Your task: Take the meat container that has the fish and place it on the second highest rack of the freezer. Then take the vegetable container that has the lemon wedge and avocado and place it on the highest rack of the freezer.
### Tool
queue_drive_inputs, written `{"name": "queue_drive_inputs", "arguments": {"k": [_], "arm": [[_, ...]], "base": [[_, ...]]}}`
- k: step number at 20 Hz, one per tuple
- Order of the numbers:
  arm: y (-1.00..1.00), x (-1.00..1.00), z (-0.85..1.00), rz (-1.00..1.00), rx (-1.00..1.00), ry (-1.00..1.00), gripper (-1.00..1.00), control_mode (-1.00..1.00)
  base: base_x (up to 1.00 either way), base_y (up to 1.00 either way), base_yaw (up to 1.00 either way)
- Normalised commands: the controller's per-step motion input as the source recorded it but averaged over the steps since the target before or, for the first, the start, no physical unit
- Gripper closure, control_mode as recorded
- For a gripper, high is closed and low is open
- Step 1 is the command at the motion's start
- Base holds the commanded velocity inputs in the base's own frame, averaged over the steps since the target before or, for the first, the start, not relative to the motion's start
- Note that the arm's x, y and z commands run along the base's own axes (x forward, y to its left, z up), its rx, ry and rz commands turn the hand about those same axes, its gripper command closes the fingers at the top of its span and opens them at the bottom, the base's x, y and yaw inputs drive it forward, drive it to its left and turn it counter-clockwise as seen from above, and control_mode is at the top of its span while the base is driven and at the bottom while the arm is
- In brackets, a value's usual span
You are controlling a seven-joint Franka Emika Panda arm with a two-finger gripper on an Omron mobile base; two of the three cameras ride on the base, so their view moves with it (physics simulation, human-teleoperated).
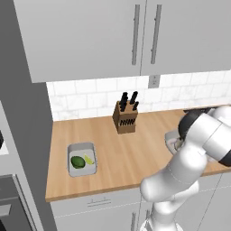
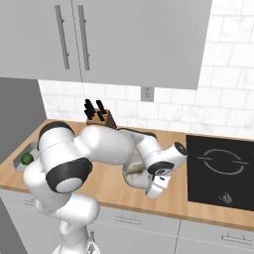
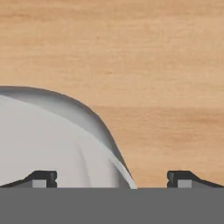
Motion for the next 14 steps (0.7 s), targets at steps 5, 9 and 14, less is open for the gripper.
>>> {"name": "queue_drive_inputs", "arguments": {"k": [5,9,14], "arm": [[0.0,0.0,-0.14,0.0,0.0,0.0,1.0,-1.0],[0.0,0.0,-0.01,0.0,0.0,0.0,1.0,-1.0],[0.01,0.0,-0.01,0.0,0.0,0.0,1.0,-1.0]], "base": [[0.0,0.0,0.0],[0.0,0.0,0.0],[0.0,0.0,0.0]]}}
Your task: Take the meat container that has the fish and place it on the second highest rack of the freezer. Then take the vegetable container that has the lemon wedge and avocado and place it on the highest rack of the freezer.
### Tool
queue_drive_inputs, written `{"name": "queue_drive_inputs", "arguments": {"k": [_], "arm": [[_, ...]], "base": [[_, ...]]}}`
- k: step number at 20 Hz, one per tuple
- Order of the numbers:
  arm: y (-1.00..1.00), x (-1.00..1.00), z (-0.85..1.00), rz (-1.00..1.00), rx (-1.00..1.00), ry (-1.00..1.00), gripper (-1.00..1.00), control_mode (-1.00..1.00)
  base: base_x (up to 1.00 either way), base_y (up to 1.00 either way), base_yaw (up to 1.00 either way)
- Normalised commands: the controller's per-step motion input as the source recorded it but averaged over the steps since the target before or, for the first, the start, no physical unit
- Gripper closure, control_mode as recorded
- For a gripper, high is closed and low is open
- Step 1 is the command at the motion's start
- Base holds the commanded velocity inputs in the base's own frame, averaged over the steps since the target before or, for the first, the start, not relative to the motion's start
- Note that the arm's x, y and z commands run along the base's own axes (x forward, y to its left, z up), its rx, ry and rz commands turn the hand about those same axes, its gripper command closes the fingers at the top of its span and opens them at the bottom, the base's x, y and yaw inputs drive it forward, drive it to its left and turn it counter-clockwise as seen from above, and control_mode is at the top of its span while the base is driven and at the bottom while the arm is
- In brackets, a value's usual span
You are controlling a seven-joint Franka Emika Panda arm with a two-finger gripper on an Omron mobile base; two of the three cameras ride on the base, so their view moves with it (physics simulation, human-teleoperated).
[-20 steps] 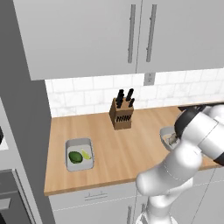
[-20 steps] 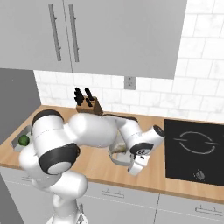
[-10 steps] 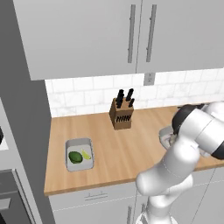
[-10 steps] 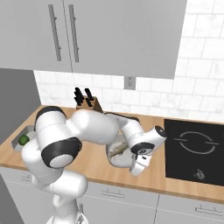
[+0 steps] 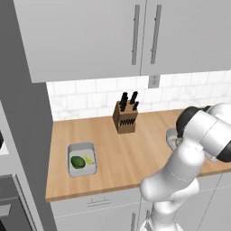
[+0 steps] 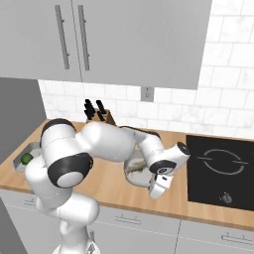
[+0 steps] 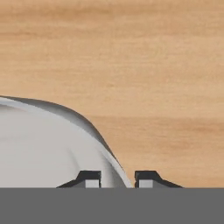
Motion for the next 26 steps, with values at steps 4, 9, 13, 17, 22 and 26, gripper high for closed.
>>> {"name": "queue_drive_inputs", "arguments": {"k": [4,9,13,17,22,26], "arm": [[0.1,-0.13,-0.08,0.0,0.0,0.03,1.0,-1.0],[0.23,-0.62,0.45,0.0,-0.01,-0.02,1.0,-1.0],[0.35,-0.77,0.72,0.01,-0.1,-0.05,1.0,-1.0],[0.79,-0.51,0.85,0.01,-0.2,0.0,1.0,-1.0],[0.95,-0.46,0.65,0.0,-0.23,0.0,1.0,-1.0],[0.74,-0.7,0.47,0.0,-0.15,-0.01,1.0,-1.0]], "base": [[0.0,0.0,0.0],[0.0,0.0,0.0],[0.0,0.0,0.0],[0.0,0.0,0.0],[0.0,0.0,0.0],[0.0,0.0,0.0]]}}
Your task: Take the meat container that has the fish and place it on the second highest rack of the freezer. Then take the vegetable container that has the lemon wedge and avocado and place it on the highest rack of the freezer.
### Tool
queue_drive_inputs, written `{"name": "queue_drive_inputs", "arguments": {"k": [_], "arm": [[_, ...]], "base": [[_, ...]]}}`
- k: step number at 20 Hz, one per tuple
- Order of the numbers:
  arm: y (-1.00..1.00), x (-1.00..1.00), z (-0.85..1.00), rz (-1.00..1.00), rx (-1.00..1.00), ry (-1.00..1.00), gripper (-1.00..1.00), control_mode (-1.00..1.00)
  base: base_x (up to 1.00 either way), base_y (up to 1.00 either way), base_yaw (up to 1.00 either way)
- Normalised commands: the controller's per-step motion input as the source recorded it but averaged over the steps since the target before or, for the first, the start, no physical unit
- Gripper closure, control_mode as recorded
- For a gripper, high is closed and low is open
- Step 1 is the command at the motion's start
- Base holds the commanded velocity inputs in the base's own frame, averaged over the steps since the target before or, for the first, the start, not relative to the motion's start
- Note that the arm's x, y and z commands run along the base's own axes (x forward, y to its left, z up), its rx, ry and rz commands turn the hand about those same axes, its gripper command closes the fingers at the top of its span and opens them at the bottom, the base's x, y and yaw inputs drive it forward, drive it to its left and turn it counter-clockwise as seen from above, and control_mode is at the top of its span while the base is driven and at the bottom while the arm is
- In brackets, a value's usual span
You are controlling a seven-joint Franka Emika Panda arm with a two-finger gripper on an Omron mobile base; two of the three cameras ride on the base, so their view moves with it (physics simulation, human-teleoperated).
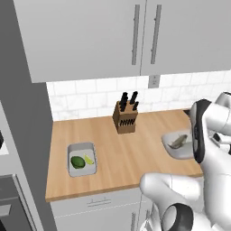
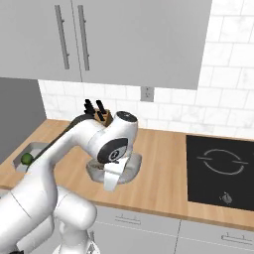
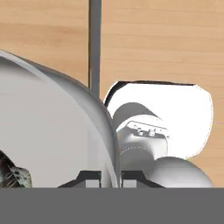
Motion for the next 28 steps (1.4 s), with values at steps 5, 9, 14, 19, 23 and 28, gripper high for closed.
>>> {"name": "queue_drive_inputs", "arguments": {"k": [5,9,14,19,23,28], "arm": [[0.75,-0.66,0.19,-0.03,-0.05,-0.02,1.0,-1.0],[0.41,-0.42,0.58,-0.05,0.01,-0.02,1.0,-1.0],[0.36,-0.31,0.48,-0.01,0.03,-0.17,1.0,-1.0],[0.42,-0.54,0.52,0.0,0.01,-0.21,1.0,-1.0],[0.33,-0.45,0.2,-0.01,0.01,-0.09,1.0,-1.0],[0.03,-0.03,0.0,0.0,0.04,0.0,1.0,1.0]], "base": [[0.0,0.0,0.0],[0.0,0.0,0.0],[0.0,0.0,0.0],[0.0,0.0,0.0],[0.0,0.0,0.0],[0.0,0.0,0.0]]}}
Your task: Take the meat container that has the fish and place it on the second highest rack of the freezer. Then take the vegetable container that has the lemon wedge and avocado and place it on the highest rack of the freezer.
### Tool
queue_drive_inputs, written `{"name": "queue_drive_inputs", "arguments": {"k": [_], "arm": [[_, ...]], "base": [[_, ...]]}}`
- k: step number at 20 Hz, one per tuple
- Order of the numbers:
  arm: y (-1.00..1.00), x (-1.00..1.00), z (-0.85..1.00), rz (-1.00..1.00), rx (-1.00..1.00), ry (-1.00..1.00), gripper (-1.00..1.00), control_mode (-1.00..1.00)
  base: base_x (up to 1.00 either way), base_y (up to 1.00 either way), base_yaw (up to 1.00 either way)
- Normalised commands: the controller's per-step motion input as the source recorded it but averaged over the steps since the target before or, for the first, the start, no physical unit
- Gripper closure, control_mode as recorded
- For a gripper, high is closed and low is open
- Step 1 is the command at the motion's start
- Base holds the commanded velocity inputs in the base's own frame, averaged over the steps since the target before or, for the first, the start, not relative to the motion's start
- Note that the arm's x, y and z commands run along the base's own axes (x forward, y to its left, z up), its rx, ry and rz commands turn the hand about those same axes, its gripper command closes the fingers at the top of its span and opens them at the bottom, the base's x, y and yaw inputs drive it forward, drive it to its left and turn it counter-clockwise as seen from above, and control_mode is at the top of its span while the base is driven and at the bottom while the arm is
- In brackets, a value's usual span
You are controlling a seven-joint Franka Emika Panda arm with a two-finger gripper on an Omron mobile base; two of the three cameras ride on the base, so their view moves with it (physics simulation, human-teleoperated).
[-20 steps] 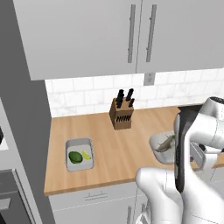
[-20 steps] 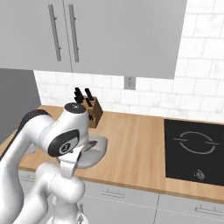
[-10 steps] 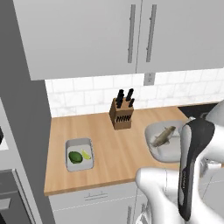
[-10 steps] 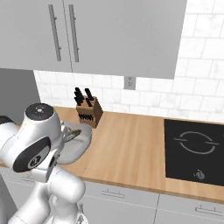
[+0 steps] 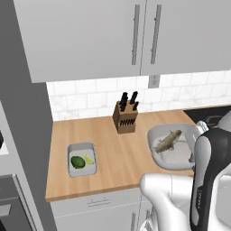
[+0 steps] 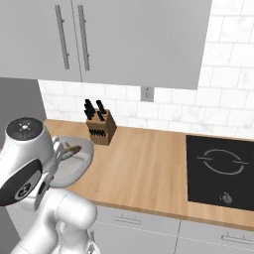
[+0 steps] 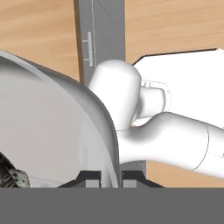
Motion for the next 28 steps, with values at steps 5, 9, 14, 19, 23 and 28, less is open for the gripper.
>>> {"name": "queue_drive_inputs", "arguments": {"k": [5,9,14,19,23,28], "arm": [[0.0,0.0,0.0,0.0,0.0,0.0,1.0,1.0],[0.0,0.0,0.0,0.0,0.0,0.0,1.0,1.0],[0.0,0.0,0.0,0.0,0.0,0.0,1.0,1.0],[0.0,0.0,0.0,0.0,0.0,0.0,1.0,1.0],[0.0,0.0,0.0,0.0,0.0,0.0,1.0,1.0],[0.0,0.0,0.0,0.0,0.0,0.0,1.0,1.0]], "base": [[-0.49,0.0,0.11],[-0.8,0.01,0.26],[-0.78,0.0,0.36],[-0.41,0.18,0.48],[-0.02,0.56,0.49],[0.0,0.6,0.45]]}}
